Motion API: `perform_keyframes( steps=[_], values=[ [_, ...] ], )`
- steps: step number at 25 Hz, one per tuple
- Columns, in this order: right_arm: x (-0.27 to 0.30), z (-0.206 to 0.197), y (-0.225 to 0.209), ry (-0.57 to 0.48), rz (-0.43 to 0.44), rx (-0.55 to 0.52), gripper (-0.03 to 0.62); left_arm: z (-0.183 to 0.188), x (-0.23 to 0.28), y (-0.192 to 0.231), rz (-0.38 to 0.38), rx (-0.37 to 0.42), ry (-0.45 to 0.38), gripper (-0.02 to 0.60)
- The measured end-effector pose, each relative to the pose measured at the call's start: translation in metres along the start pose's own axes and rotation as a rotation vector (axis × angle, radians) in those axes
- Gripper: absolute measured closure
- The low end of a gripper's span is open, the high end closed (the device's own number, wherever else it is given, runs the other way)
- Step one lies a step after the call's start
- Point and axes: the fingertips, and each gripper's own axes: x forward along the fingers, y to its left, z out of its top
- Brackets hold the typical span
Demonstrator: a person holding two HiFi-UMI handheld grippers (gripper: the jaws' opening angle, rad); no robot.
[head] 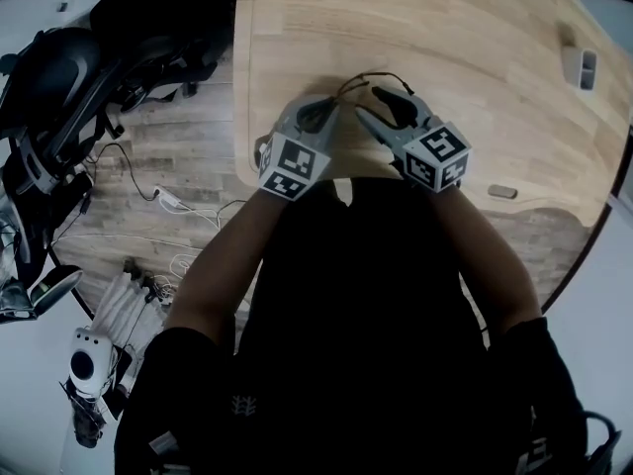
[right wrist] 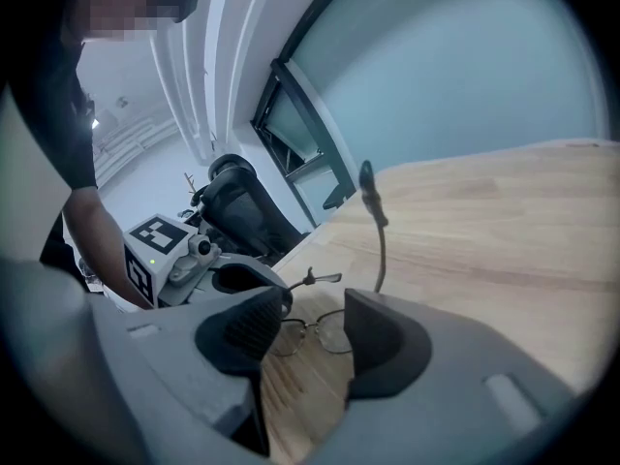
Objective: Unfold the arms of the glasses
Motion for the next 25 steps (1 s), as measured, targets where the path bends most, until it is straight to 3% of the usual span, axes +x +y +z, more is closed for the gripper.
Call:
perform_keyframes(
  steps=[17,25],
  values=[
    [0.019,0.018,0.027,-0.005,0.057,0.013,0.390,-0.008,-0.015,0.001,-0.002,0.013,-0.022,0.545],
    [0.013,0.020,0.042,-0.016,0.064,0.023,0.390,-0.014,-0.027,-0.004,-0.023,0.013,-0.003,0.486]
  ],
)
